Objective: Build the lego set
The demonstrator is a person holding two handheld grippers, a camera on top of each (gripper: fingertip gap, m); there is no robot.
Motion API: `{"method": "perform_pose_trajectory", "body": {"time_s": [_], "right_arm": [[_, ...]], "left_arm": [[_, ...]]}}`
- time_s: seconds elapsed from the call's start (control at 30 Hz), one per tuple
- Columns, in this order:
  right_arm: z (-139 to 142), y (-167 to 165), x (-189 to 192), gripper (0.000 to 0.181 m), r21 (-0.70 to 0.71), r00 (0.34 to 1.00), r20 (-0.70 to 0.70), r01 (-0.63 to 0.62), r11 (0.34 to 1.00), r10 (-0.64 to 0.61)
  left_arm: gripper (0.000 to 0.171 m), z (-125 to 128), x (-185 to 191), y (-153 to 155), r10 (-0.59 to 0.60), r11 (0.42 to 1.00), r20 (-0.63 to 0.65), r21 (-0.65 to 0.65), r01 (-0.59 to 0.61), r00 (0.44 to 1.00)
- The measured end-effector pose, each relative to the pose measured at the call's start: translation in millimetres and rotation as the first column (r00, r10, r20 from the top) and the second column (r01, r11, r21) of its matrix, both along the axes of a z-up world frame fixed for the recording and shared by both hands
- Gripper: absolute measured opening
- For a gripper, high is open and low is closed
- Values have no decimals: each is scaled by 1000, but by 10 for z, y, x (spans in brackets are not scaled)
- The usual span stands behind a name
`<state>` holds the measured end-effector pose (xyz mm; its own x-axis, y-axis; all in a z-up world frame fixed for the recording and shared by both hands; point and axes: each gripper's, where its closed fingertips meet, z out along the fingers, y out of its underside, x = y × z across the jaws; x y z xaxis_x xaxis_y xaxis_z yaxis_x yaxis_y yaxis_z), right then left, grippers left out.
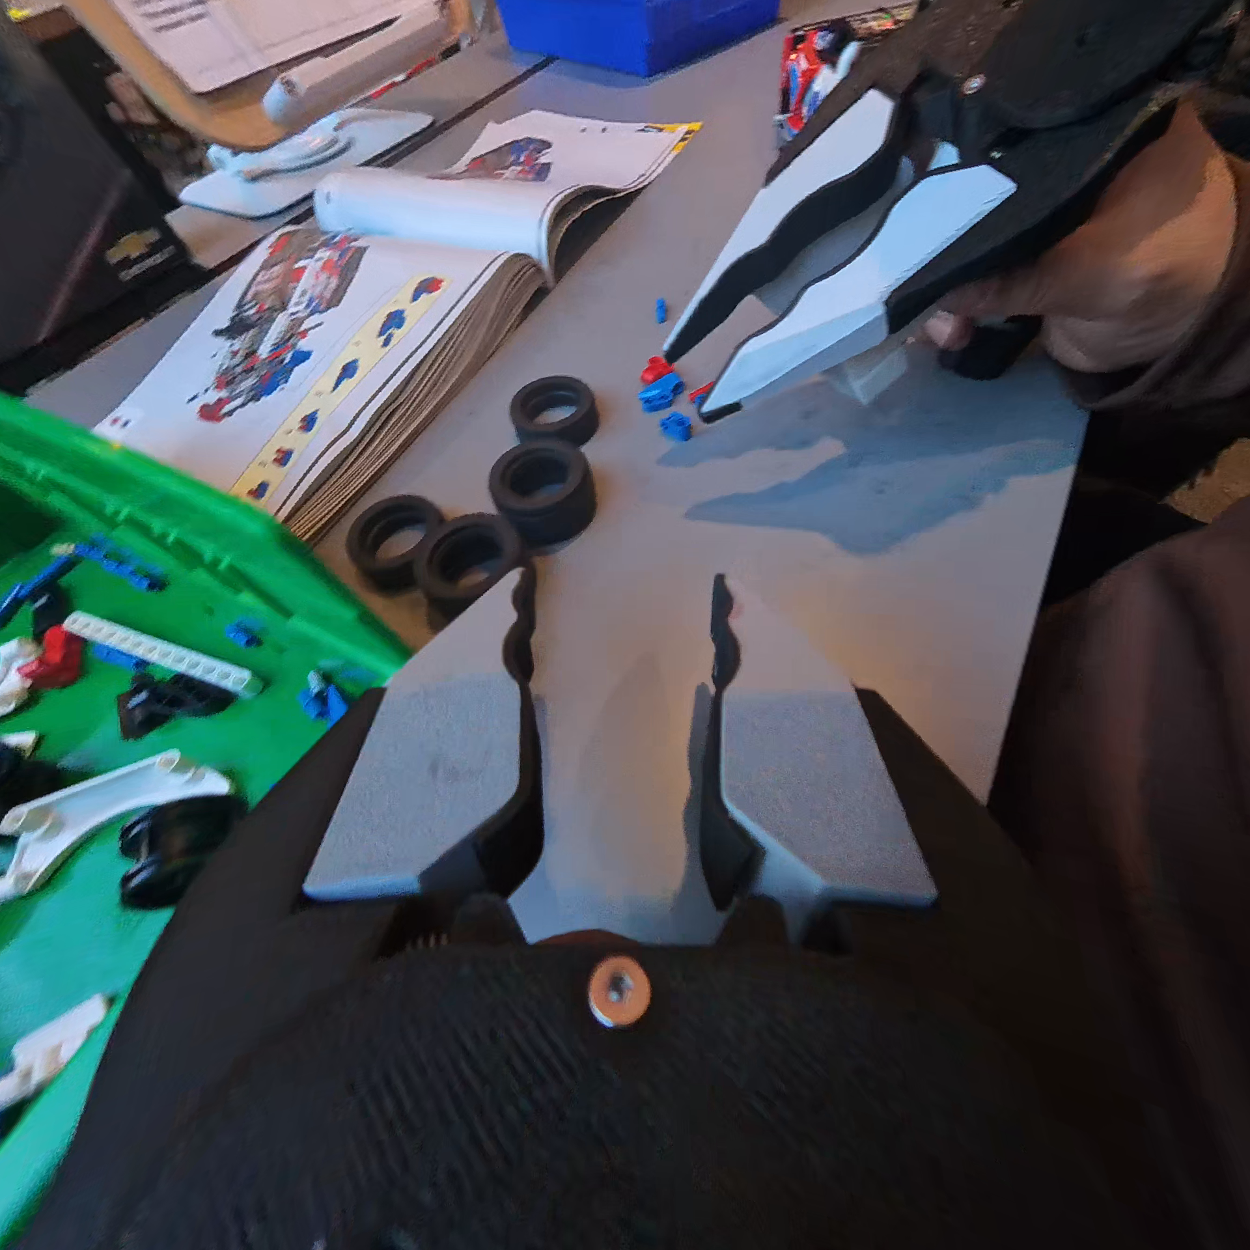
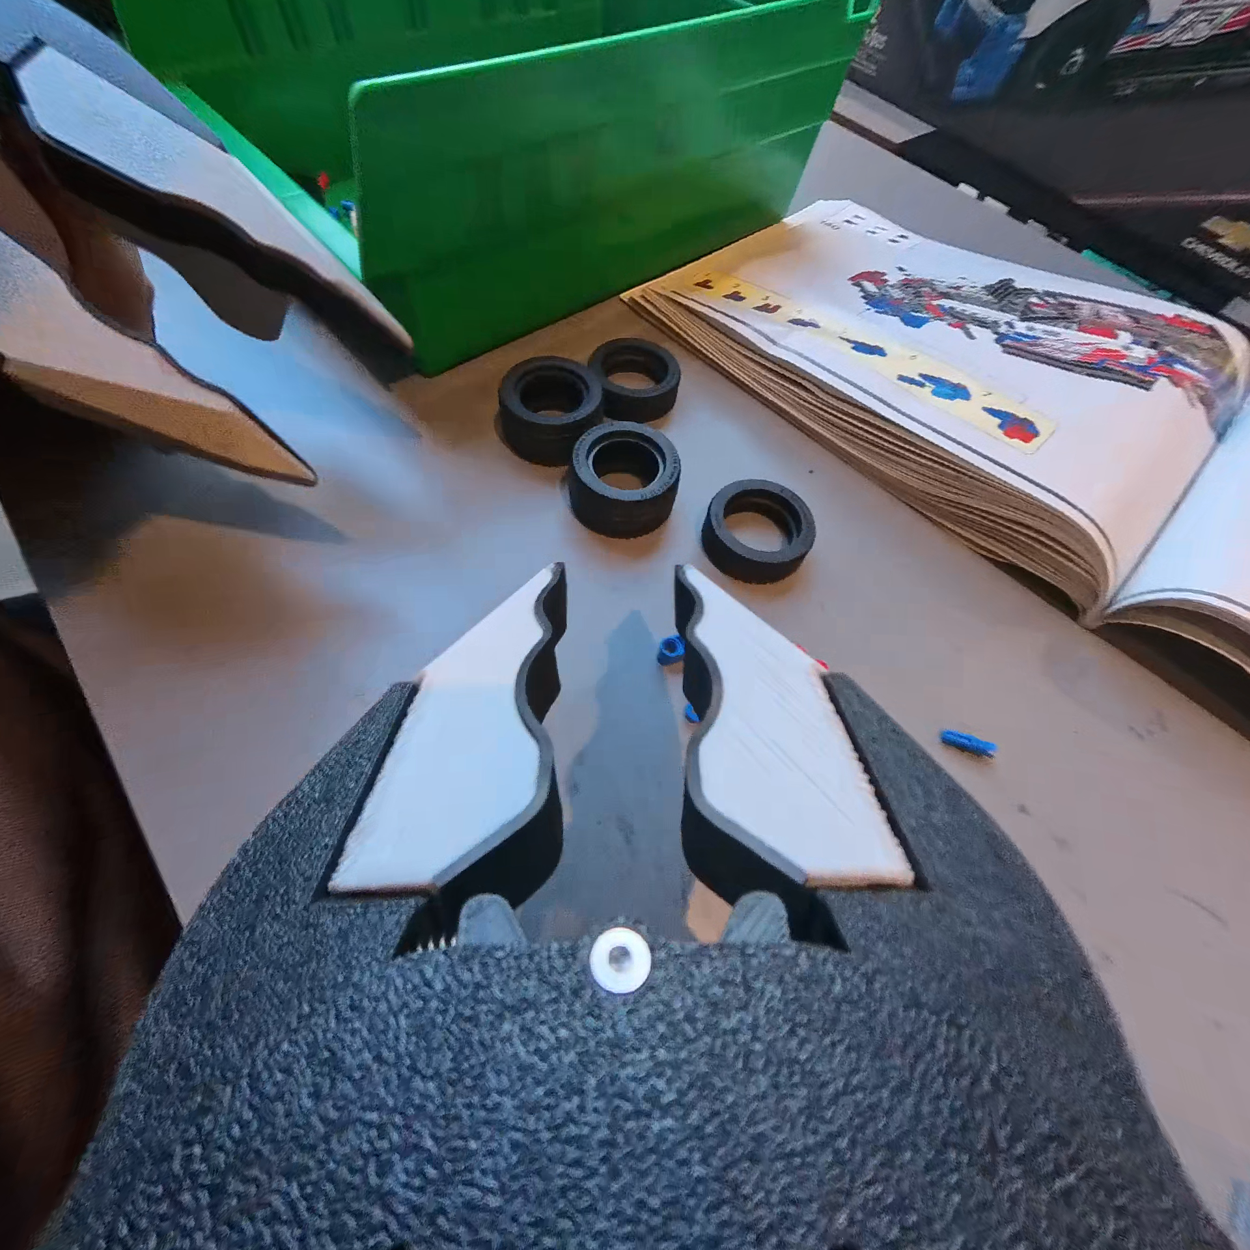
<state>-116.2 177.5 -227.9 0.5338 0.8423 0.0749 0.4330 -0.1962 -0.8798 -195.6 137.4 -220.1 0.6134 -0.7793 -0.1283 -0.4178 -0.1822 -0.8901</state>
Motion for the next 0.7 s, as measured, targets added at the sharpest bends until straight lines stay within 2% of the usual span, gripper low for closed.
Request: {"method": "perform_pose_trajectory", "body": {"time_s": [0.13,0.17,0.5,0.7], "right_arm": [[97,55,-55,30,3,997,-72,-27,1000,27],[122,58,-69,30,1,995,-92,-40,999,40],[266,-58,-322,23,58,964,-163,-203,977,210],[389,-44,-293,23,14,931,-286,-231,973,225]], "left_arm": [[51,30,-173,82,86,996,38,-15,-86,996],[46,29,-187,96,96,995,41,-19,-96,994],[42,-108,-109,69,49,997,-42,-57,-51,998],[42,-183,-116,97,59,993,-72,-97,-66,996]]}}
